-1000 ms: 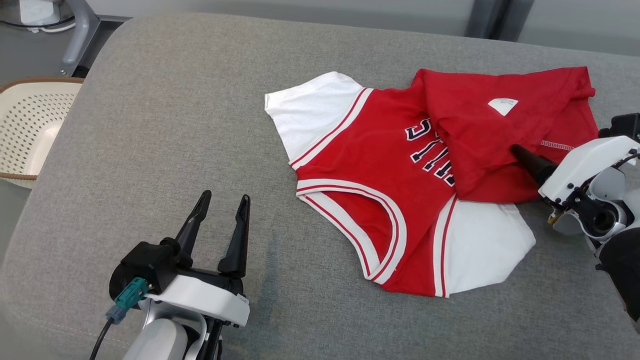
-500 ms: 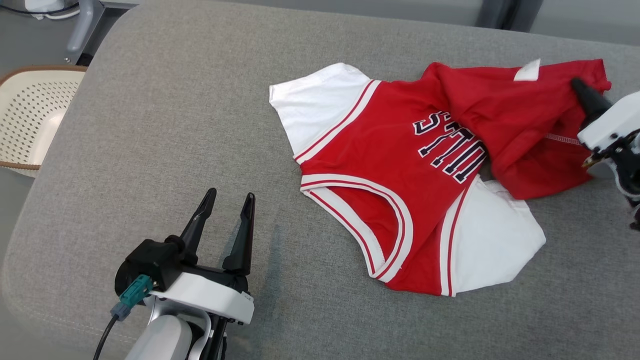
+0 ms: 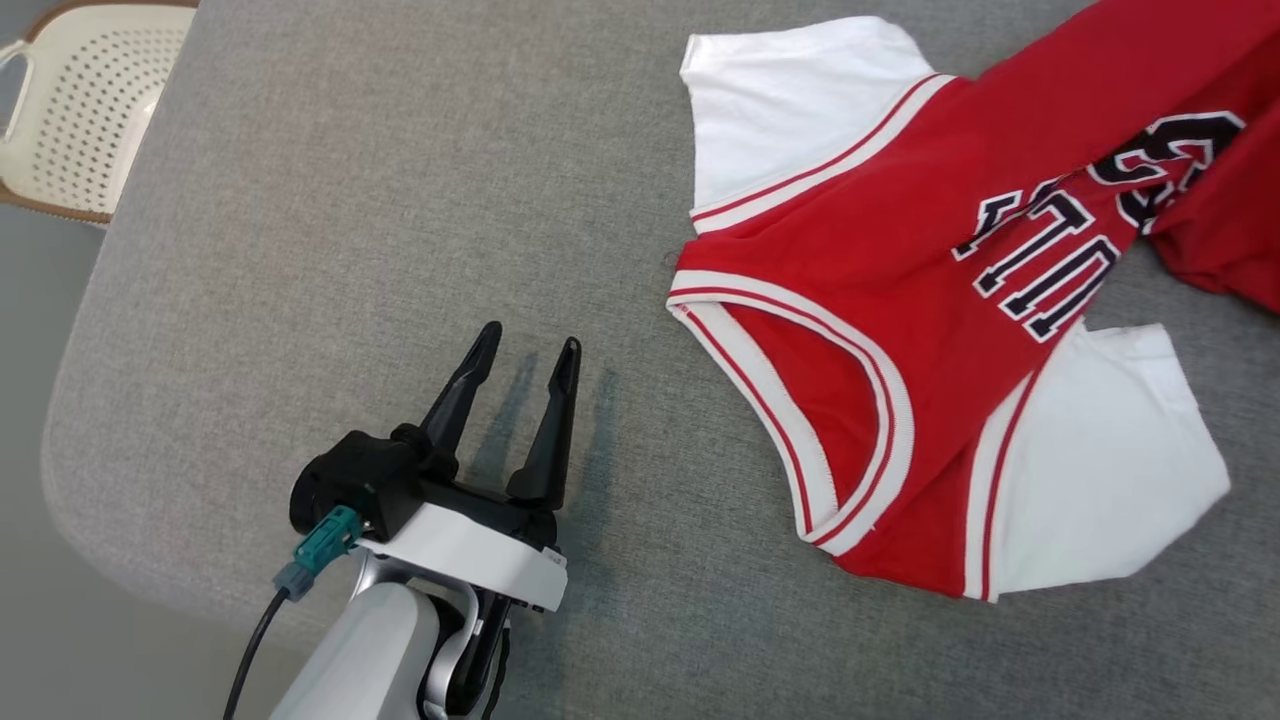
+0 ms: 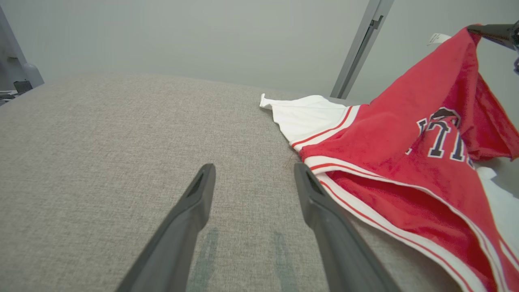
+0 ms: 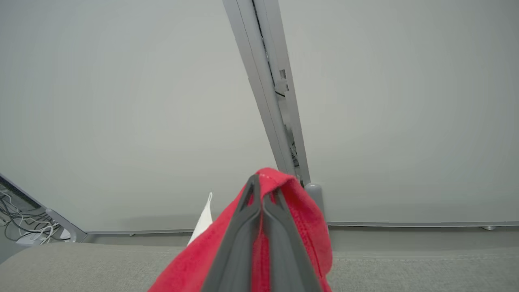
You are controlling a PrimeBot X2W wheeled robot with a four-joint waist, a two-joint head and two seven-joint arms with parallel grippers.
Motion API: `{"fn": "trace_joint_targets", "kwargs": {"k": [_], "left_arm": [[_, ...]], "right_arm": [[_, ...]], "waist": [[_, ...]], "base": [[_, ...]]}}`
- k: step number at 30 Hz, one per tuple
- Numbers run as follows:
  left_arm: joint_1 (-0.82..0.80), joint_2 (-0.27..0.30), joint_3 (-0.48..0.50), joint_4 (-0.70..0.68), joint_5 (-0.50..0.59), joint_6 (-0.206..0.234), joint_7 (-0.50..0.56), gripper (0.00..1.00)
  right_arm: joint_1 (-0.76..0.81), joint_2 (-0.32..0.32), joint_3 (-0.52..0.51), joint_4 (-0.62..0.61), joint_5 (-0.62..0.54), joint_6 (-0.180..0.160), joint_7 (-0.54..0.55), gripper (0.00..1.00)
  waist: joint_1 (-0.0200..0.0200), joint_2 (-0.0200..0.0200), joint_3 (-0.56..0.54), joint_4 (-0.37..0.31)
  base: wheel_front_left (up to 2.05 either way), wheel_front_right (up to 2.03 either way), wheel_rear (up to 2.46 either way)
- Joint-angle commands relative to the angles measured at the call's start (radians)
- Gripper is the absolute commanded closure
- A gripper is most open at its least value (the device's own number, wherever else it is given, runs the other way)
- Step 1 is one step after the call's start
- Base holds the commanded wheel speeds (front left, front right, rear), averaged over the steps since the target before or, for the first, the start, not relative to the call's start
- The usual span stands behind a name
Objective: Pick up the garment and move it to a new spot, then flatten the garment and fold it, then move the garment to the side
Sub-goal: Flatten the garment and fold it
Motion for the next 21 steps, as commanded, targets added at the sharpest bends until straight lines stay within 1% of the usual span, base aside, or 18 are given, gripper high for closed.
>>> {"fn": "trace_joint_targets", "kwargs": {"k": [1,2,3,4,5,7,10,12,15,21], "left_arm": [[-0.016,0.001,0.002,0.003,0.007,-0.002,-0.004,0.00],[-0.021,-0.004,0.000,0.007,0.007,-0.004,-0.006,0.00],[-0.024,-0.009,-0.001,0.011,0.008,-0.006,-0.007,0.00],[-0.027,-0.011,0.000,0.014,0.010,-0.007,-0.008,0.00],[-0.027,-0.014,0.000,0.020,0.009,-0.008,-0.007,0.00],[-0.026,-0.018,0.001,0.030,0.010,-0.011,-0.008,0.00],[-0.022,-0.018,0.004,0.046,0.017,-0.017,-0.009,0.00],[-0.012,-0.012,0.011,0.052,0.018,-0.016,-0.010,0.00],[0.007,0.005,0.023,0.056,0.022,-0.010,-0.010,0.00],[0.050,0.046,0.044,0.043,0.010,0.007,0.007,0.00]], "right_arm": [[-0.001,-0.002,0.008,0.003,-0.011,0.000,-0.007,1.00],[-0.013,-0.005,0.025,-0.002,-0.028,0.000,-0.015,1.00],[-0.022,-0.005,0.041,-0.009,-0.041,0.000,-0.026,0.76],[-0.030,-0.004,0.052,-0.009,-0.049,0.000,-0.042,0.01],[-0.028,0.002,0.058,0.005,-0.051,0.000,-0.048,0.00],[0.007,0.032,0.077,0.037,-0.046,0.000,-0.013,0.00],[0.041,0.048,0.098,0.084,-0.046,0.000,0.027,0.00],[0.078,0.072,0.101,0.087,-0.035,0.000,0.007,0.00],[0.151,0.096,0.109,0.031,-0.010,0.000,-0.054,0.00],[0.316,0.093,0.121,-0.118,0.028,0.000,-0.141,0.00]], "waist": [[0.0000,0.0000,0.032,0.031],[0.0000,0.0000,0.038,0.036],[0.0000,0.0000,0.041,0.039],[0.0000,0.0000,0.042,0.040],[0.0000,0.0000,0.039,0.038],[0.0000,0.0000,0.022,0.028],[0.0000,0.0000,-0.021,0.002],[0.0000,0.0000,-0.058,-0.023],[0.0000,0.0000,-0.118,-0.070],[0.0000,0.0000,-0.227,-0.164]], "base": [[0.00,0.00,0.00],[0.00,0.00,0.00],[0.00,0.00,0.00],[0.00,0.00,0.00],[0.00,0.00,0.00],[0.00,0.00,0.00],[0.00,0.00,0.00],[0.00,0.00,0.00],[0.00,0.00,0.00],[0.00,0.00,0.00]]}}
